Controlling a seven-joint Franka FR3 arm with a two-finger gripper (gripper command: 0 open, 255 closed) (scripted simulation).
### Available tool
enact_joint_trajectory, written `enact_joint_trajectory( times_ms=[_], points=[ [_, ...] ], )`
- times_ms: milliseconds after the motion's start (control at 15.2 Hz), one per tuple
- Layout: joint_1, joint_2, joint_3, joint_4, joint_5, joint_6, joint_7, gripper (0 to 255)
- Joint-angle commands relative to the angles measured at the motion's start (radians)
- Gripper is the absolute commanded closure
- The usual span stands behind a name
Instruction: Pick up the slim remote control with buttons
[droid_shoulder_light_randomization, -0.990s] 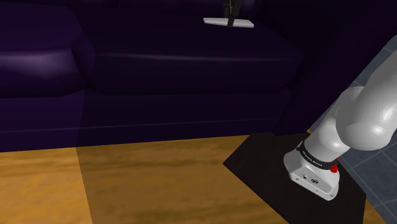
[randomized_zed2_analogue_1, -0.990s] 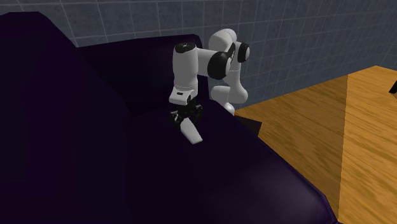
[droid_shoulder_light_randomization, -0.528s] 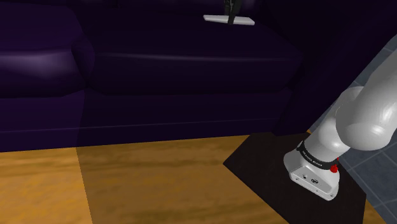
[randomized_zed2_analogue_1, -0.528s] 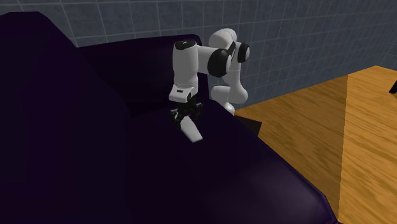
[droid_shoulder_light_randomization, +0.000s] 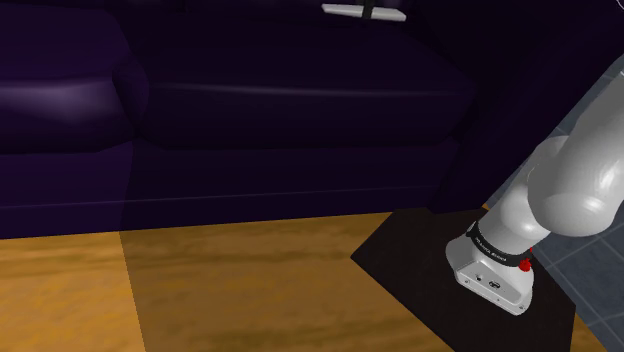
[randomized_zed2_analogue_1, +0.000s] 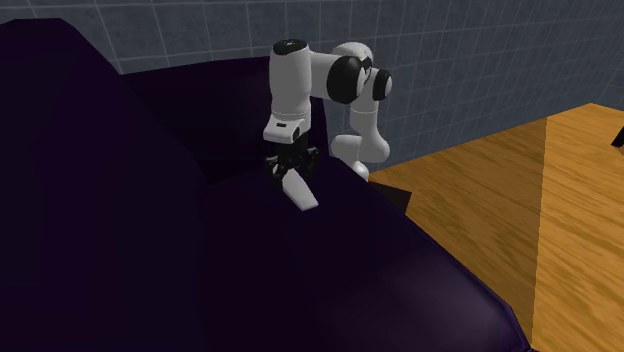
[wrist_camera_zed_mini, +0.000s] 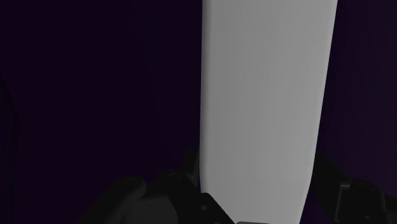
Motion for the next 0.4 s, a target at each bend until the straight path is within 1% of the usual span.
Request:
enact_joint_trajectory(
  times_ms=[0, 198, 330],
  points=[
    [-0.002, 0.012, -0.001, 0.042, 0.002, -0.031, -0.003, 255],
    [-0.004, 0.034, -0.003, 0.112, 0.007, -0.079, -0.006, 255],
    [-0.004, 0.035, -0.003, 0.116, 0.007, -0.082, -0.006, 255]
  ],
)
